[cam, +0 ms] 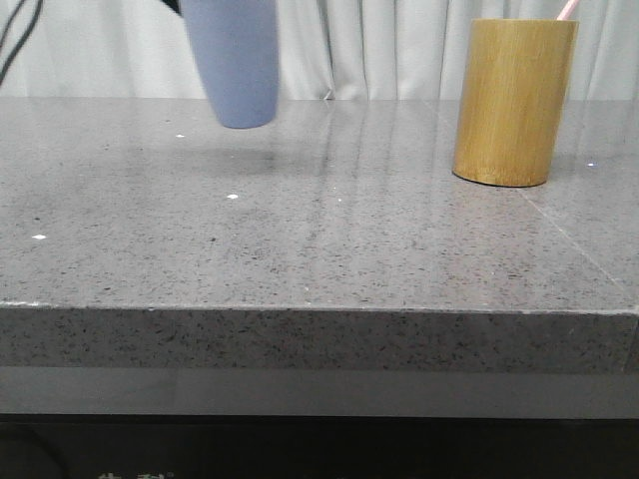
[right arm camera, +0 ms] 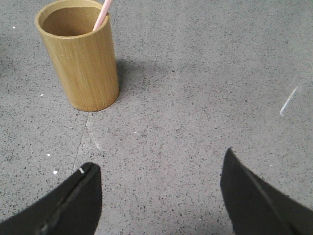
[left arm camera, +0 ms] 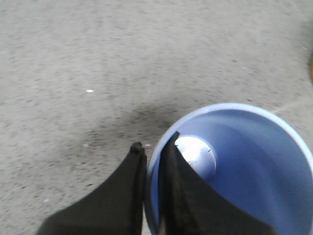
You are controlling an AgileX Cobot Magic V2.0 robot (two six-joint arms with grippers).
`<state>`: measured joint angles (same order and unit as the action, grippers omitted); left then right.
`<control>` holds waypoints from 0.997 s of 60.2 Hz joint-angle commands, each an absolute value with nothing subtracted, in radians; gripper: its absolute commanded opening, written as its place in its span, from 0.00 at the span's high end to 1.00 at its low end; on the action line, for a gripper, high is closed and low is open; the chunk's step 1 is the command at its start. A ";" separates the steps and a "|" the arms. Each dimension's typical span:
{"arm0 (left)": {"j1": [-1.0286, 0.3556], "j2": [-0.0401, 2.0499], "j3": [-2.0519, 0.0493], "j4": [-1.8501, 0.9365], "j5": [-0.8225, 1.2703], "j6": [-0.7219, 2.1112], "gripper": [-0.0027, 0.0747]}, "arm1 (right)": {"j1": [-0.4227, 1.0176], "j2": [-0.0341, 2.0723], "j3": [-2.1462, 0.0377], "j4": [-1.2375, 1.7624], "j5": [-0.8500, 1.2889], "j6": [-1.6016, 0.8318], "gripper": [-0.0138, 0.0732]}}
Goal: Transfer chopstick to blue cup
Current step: 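Carry the blue cup toward the bamboo holder, set down, release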
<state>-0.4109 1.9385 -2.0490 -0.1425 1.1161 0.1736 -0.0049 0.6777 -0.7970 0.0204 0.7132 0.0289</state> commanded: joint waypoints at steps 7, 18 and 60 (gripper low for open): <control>-0.482 1.899 -2.085 -0.120 1.060 0.163 0.99 | -0.004 0.685 -0.833 0.009 0.639 0.023 0.23; -0.500 1.920 -2.085 -0.110 1.053 0.163 0.99 | -0.004 0.685 -0.833 0.009 0.639 0.023 0.23; -0.500 1.951 -2.085 -0.112 1.127 0.163 0.71 | -0.004 0.685 -0.833 0.009 0.639 0.023 0.23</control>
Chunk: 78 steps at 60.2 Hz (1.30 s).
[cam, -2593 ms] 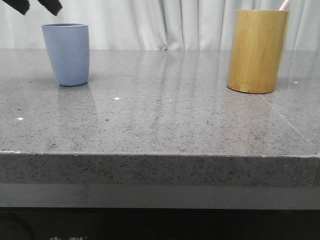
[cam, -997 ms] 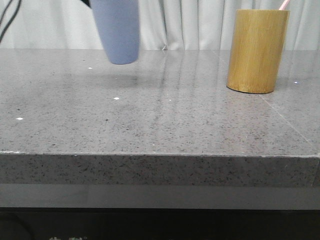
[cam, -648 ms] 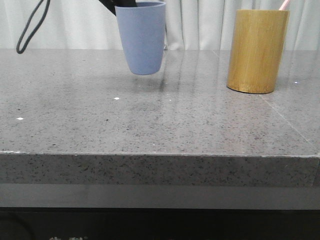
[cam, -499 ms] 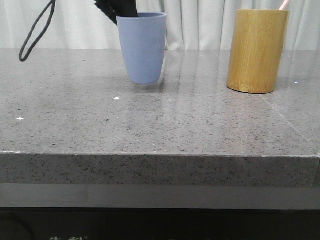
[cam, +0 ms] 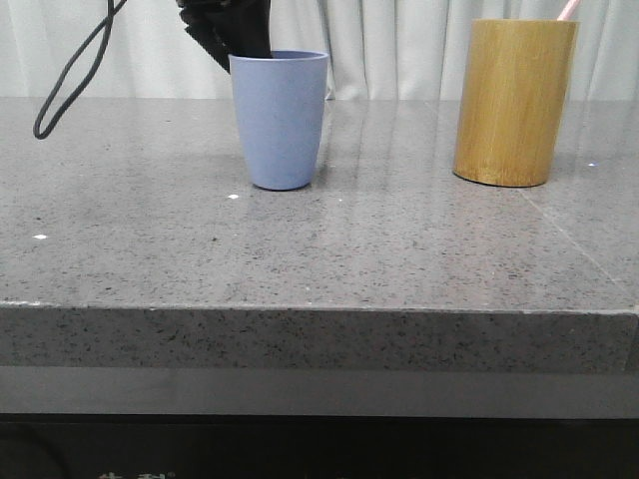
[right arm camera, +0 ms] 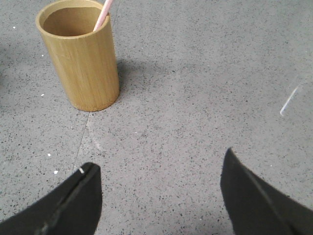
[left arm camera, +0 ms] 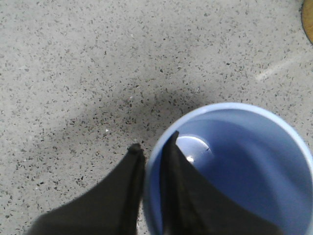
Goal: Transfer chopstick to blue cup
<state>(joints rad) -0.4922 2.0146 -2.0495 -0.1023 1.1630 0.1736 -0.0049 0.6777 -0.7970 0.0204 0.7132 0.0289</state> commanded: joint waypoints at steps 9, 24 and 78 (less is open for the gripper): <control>-0.500 1.951 -2.085 -0.112 1.127 0.163 0.51 | -0.004 0.685 -0.833 0.009 0.639 0.023 0.23; -0.500 1.946 -2.122 -0.112 1.146 0.163 0.50 | -0.004 0.685 -0.833 0.009 0.639 0.023 0.23; -0.440 1.342 -1.742 -0.124 1.026 0.107 0.60 | -0.004 0.716 -0.833 0.139 0.515 0.023 0.23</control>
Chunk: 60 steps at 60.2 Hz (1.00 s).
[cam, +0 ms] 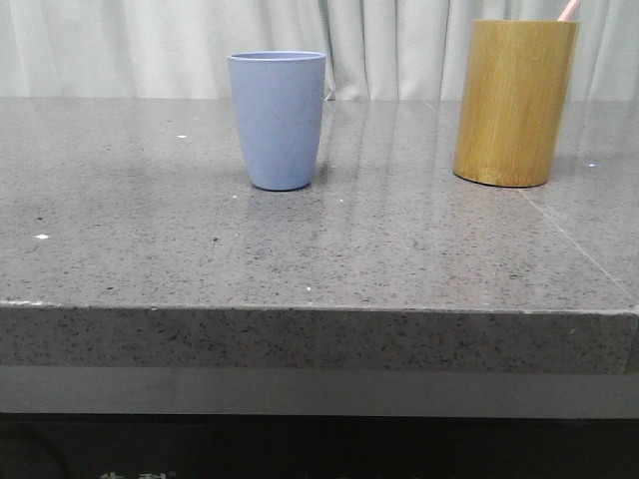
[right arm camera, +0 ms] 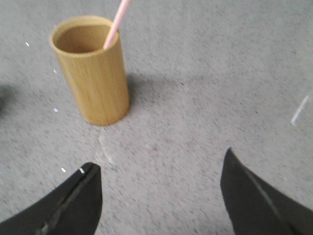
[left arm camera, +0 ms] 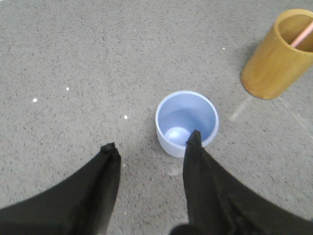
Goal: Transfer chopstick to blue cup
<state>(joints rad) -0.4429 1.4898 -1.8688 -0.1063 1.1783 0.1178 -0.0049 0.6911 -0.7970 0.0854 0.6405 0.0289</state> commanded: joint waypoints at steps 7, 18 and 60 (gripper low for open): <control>-0.440 1.124 -1.472 -0.124 0.889 0.107 0.61 | -0.004 0.774 -0.833 0.221 0.402 0.023 0.23; -0.440 0.851 -1.133 -0.124 0.683 0.107 0.61 | -0.004 0.923 -0.834 0.380 0.168 0.023 0.23; -0.442 0.713 -1.001 -0.124 0.680 0.107 0.61 | 0.026 1.410 -1.187 0.437 0.038 0.023 0.24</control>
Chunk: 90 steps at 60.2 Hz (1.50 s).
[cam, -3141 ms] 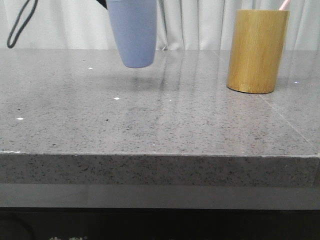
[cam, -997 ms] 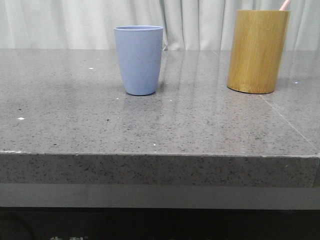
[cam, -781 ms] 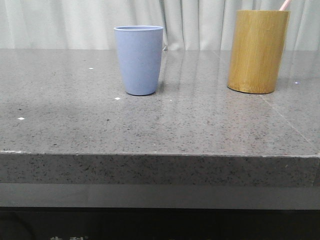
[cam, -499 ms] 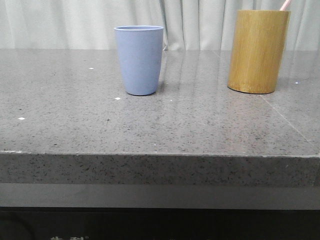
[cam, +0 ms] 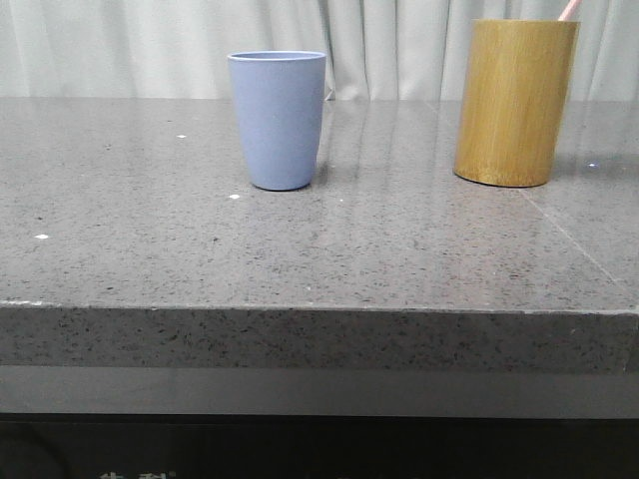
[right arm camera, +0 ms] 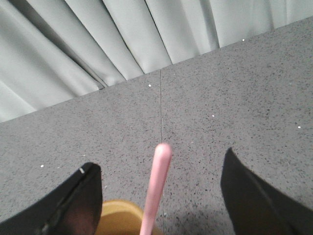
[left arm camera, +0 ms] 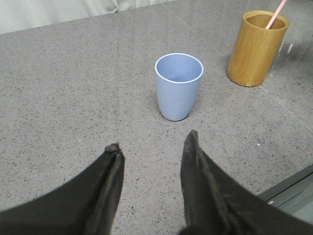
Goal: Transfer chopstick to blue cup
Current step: 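Grasp the pink stick with the right gripper and pull it out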
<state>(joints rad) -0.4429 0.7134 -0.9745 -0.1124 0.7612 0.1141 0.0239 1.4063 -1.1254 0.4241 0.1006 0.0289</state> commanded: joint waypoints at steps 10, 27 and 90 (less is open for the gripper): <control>-0.442 0.713 -1.001 -0.124 0.680 0.107 0.61 | 0.027 1.429 -1.203 0.466 0.044 0.023 0.42; -0.442 0.713 -1.001 -0.120 0.680 0.107 0.61 | 0.027 1.429 -1.204 0.481 0.043 0.023 0.92; -0.442 0.713 -1.001 -0.086 0.680 0.107 0.61 | 0.471 1.440 -1.789 0.245 0.301 -0.064 0.92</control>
